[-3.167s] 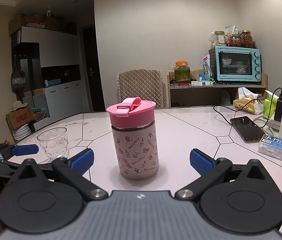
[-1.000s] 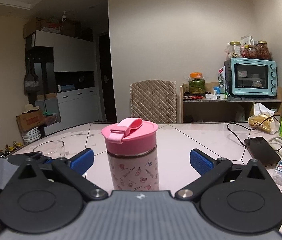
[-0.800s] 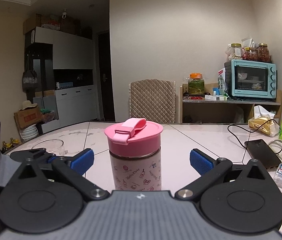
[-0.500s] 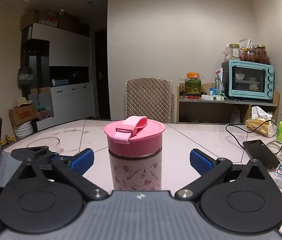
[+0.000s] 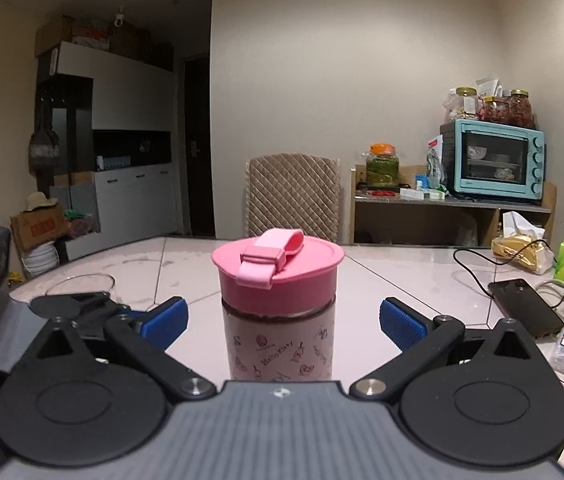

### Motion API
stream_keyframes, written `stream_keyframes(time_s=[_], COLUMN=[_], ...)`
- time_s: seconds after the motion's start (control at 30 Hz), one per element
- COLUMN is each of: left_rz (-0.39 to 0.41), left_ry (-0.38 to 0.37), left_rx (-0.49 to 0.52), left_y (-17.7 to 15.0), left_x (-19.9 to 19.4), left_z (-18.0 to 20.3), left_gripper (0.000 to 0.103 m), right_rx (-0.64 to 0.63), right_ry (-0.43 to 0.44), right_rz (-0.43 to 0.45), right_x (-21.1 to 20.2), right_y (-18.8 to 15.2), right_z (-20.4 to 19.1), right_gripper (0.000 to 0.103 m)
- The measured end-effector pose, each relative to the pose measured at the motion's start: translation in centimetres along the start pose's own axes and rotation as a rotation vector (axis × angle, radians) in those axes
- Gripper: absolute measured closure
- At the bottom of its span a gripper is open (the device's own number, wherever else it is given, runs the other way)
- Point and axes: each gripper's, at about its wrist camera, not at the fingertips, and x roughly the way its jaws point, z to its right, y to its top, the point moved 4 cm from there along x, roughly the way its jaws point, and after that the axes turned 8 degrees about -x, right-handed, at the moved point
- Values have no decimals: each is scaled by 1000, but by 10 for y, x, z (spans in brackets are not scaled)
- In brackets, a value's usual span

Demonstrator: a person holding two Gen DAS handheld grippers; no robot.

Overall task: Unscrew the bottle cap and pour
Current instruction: 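Close the left gripper on the bottle body while the right tool lowers over the pink cap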

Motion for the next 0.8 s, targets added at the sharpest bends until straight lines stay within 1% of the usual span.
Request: stream_keyframes(time_s=[0.23, 0.4, 0.8], left_rz=[26, 15, 33], left_ry=[5, 7, -15], left_rx=[18, 18, 13], left_y=[5, 5, 10], left_x=[7, 17, 33], left_z=[6, 7, 2], left_gripper=[0, 0, 0], right_rx=[-35, -37, -36], right_ry=[47, 60, 91], right_rz=[13, 9, 1], right_x=[7, 12, 26], right_y=[4, 6, 8], right_z=[6, 8, 10], right_gripper=[0, 0, 0])
